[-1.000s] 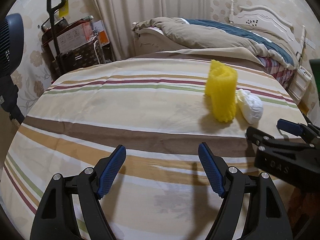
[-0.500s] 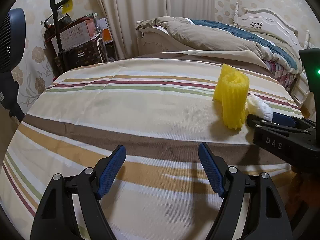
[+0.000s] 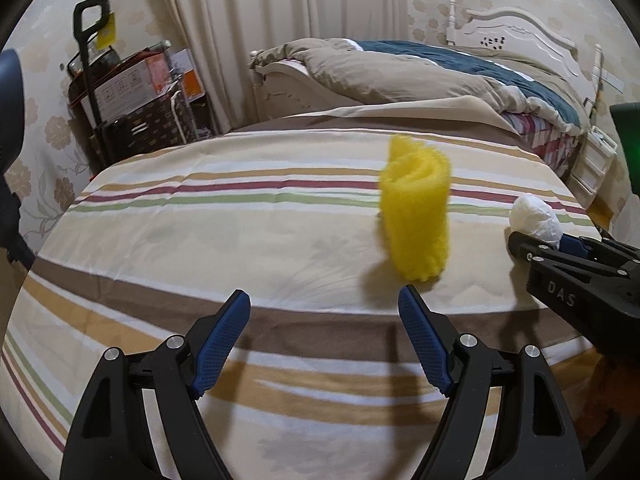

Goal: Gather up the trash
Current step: 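Close right tool on the white plastic bag ball, then close left tool on the yellow foam net while right tool holds the bag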

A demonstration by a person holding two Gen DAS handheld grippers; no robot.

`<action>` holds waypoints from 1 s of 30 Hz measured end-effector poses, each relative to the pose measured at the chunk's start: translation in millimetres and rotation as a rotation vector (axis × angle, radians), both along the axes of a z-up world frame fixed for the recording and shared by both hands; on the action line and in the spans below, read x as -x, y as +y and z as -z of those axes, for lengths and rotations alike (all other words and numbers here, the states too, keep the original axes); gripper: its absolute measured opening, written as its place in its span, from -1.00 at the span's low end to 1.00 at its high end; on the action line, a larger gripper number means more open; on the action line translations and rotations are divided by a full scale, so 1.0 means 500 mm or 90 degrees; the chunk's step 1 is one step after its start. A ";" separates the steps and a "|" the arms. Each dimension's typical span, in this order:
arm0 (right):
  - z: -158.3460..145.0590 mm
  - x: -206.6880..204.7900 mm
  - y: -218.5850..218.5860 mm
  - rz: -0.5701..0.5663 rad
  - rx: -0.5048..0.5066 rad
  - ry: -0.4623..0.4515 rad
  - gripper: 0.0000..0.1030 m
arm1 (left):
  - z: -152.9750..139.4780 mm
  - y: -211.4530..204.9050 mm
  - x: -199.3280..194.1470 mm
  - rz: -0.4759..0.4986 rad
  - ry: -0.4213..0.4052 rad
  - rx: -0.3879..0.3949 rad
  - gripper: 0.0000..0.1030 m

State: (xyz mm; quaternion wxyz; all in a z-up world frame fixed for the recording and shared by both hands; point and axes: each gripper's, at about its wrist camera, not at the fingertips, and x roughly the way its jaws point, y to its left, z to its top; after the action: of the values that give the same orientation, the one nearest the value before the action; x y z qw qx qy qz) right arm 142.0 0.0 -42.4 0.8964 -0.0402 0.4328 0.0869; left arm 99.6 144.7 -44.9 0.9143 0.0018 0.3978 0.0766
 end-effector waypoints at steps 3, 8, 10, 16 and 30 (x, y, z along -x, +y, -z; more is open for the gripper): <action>0.000 -0.002 -0.034 0.023 -0.003 0.000 -0.33 | -0.001 -0.020 -0.011 0.012 -0.001 0.002 0.49; 0.001 0.001 -0.081 0.046 -0.009 0.000 -0.33 | -0.001 -0.054 -0.033 0.030 -0.001 -0.006 0.49; 0.001 0.002 -0.095 0.053 -0.012 0.000 -0.33 | -0.002 -0.064 -0.045 0.034 -0.002 -0.004 0.49; 0.001 0.000 -0.106 0.052 -0.025 0.001 -0.33 | 0.001 -0.079 -0.081 0.036 0.005 -0.002 0.50; 0.001 0.003 -0.103 0.050 -0.022 0.000 -0.32 | 0.004 -0.071 -0.125 0.021 0.009 0.022 0.41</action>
State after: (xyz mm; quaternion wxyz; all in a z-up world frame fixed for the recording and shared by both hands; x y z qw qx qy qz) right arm 140.7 -51.5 -43.0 0.8995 -0.0078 0.4329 0.0588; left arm 162.1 109.2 -46.9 0.9125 -0.0073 0.4054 0.0547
